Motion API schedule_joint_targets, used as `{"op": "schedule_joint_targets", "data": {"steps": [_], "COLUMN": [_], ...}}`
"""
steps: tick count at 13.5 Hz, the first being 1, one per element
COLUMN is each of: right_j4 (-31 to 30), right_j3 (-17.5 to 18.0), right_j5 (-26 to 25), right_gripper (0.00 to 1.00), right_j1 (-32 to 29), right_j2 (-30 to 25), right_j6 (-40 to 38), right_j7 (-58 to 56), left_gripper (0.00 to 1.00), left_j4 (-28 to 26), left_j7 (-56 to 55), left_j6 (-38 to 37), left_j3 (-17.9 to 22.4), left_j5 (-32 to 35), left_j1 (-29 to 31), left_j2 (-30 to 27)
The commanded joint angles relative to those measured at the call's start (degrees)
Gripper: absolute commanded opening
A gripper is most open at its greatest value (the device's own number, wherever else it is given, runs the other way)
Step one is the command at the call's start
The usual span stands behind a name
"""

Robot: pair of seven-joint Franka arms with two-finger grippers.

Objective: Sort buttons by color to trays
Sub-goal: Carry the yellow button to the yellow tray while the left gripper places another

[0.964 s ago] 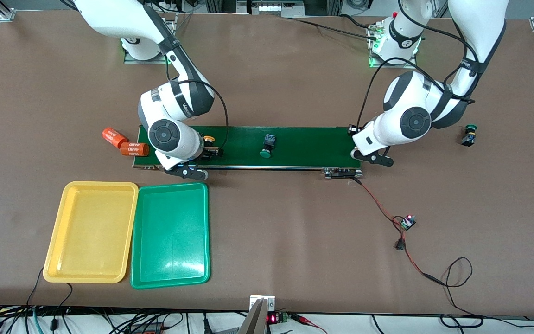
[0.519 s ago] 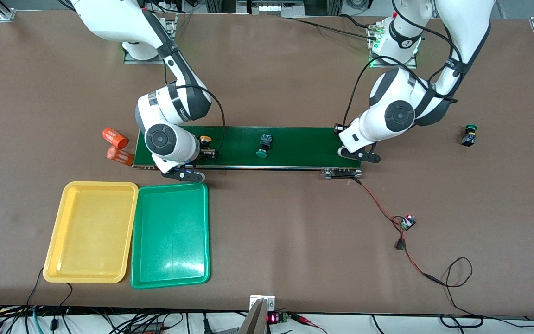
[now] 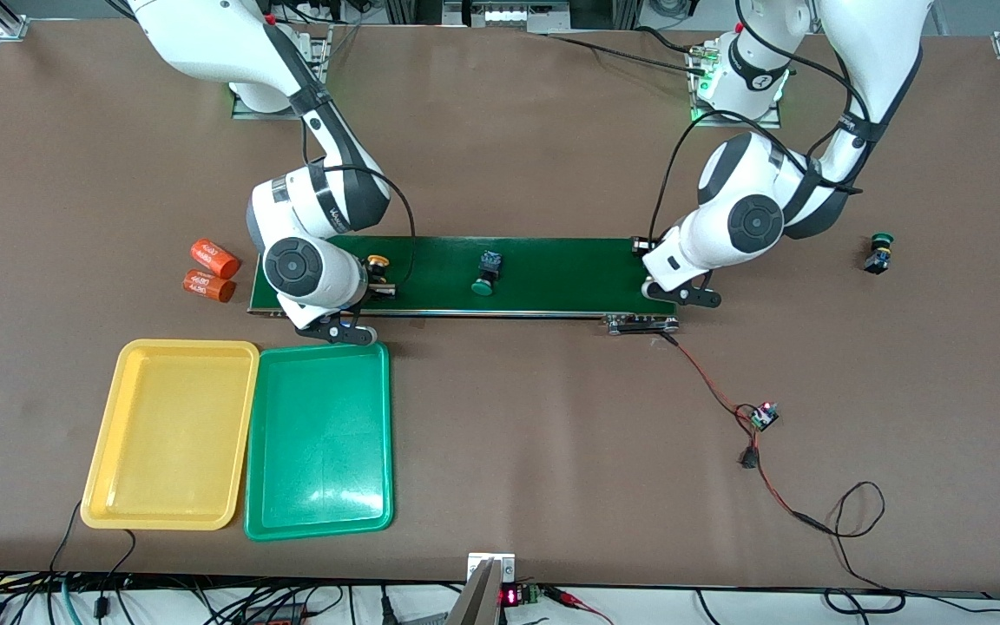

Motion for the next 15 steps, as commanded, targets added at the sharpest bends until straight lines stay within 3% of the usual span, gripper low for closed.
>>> {"op": "schedule_joint_targets", "data": {"steps": [1, 4, 7, 10, 13, 14, 15], "right_j4": [3.51, 5.88, 6.07, 5.80, 3.53, 2.56, 2.03], "right_j3": [-2.83, -4.67, -10.45, -15.48, -16.10, -16.02, -16.01], "right_j5": [0.48, 0.13, -0.57, -7.84, -14.54, -15.51, -16.82], "right_gripper": [0.20, 0.20, 0.20, 0.20, 0.20, 0.20, 0.20], "right_j1": [0.52, 0.61, 0.52, -0.36, -4.74, -6.23, -7.29], "right_j2": [0.32, -0.03, -1.78, -3.19, -3.02, -2.67, -1.97], "right_j6": [-2.85, -7.15, -9.45, -9.63, -3.07, 0.35, 3.61], "right_j7": [-3.60, -5.97, -16.66, -27.31, -30.67, -31.20, -31.38], "left_gripper": [0.00, 0.00, 0.00, 0.00, 0.01, 0.08, 0.41], "left_j4": [-0.23, -0.40, -0.40, -0.31, -0.23, -0.14, -0.14], "left_j7": [0.10, 0.10, 0.10, 0.54, 0.54, 0.63, 0.63], "left_j6": [0.73, 1.52, 1.61, 2.49, 2.84, 2.84, 2.84], "left_j3": [0.44, 0.44, 0.44, 0.53, 0.62, 0.62, 0.62], "left_j5": [-1.25, -1.16, -1.16, -0.63, -0.46, -0.28, -0.28], "left_j1": [-0.50, -0.50, -0.50, -0.50, -0.50, -0.50, -0.50], "left_j2": [0.07, 0.34, 0.43, 0.96, 1.22, 1.22, 1.22]}}
